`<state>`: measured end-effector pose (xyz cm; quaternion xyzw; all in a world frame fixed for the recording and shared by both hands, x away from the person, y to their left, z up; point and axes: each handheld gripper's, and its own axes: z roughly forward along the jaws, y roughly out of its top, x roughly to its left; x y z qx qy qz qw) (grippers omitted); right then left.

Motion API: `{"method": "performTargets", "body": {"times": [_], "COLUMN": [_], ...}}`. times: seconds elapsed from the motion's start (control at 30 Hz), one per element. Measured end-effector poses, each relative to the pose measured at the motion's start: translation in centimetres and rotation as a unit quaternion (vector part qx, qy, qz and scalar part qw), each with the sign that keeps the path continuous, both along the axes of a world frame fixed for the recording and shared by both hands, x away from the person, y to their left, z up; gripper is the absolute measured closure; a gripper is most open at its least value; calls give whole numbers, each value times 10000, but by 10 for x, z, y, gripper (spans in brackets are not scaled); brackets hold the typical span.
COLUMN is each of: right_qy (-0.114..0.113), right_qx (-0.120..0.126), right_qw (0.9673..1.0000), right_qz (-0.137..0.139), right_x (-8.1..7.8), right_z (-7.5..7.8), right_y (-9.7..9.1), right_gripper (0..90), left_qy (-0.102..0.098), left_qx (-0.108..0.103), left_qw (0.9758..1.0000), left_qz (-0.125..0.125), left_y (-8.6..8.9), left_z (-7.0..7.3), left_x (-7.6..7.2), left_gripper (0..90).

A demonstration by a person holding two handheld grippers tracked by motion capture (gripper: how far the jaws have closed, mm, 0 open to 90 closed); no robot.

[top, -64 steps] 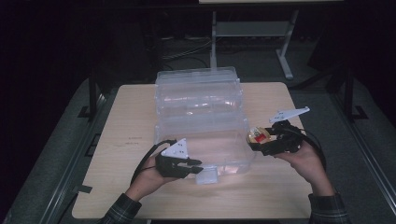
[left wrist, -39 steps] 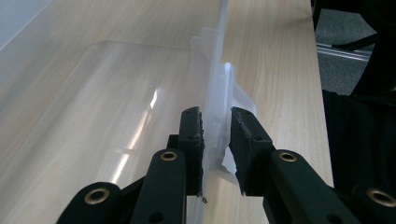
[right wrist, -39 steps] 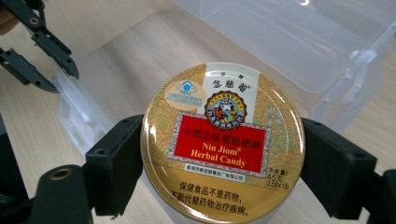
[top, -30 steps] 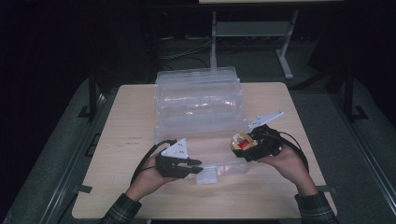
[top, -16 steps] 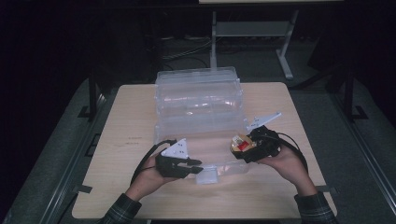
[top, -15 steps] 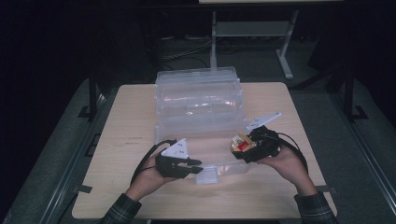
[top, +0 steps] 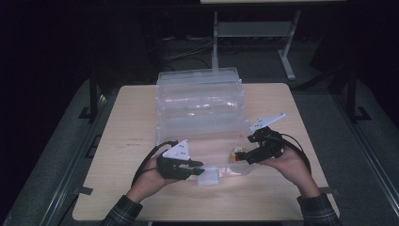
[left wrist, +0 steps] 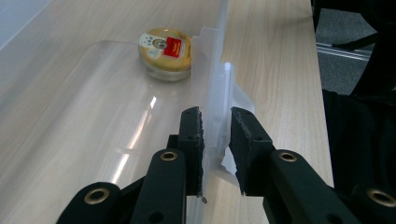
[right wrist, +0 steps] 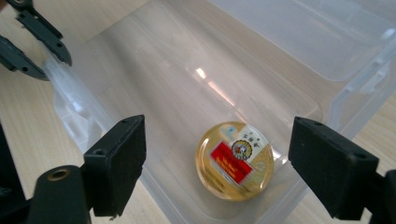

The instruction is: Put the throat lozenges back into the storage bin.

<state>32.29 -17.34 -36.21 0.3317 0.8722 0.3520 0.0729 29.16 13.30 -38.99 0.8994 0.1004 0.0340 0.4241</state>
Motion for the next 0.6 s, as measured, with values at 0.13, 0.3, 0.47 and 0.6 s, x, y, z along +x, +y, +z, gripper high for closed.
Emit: {"method": "performTargets", "body": {"times": [0.13, 0.3, 0.47, 0.6], "right_qy": [-30, 29, -38, -46], "right_qx": [133, 312, 392, 380], "right_qw": [9999, 9995, 9992, 9992], "right_qz": [16, -87, -88, -83], "right_x": [-1, -2, 0, 5], "right_z": [3, 7, 13, 13], "right_y": [-4, -8, -13, -21], "right_gripper": [208, 227, 369, 475], "left_qy": [-3, 0, 15, 15], "left_qx": [3, 2, 1, 13], "left_qw": [10000, 10000, 10000, 10000], "left_qz": [-3, -1, -3, -6], "left_y": [0, 0, 0, 0], "left_z": [0, 0, 0, 0], "left_x": [0, 0, 1, 1], "left_gripper": [744, 744, 744, 744]}}
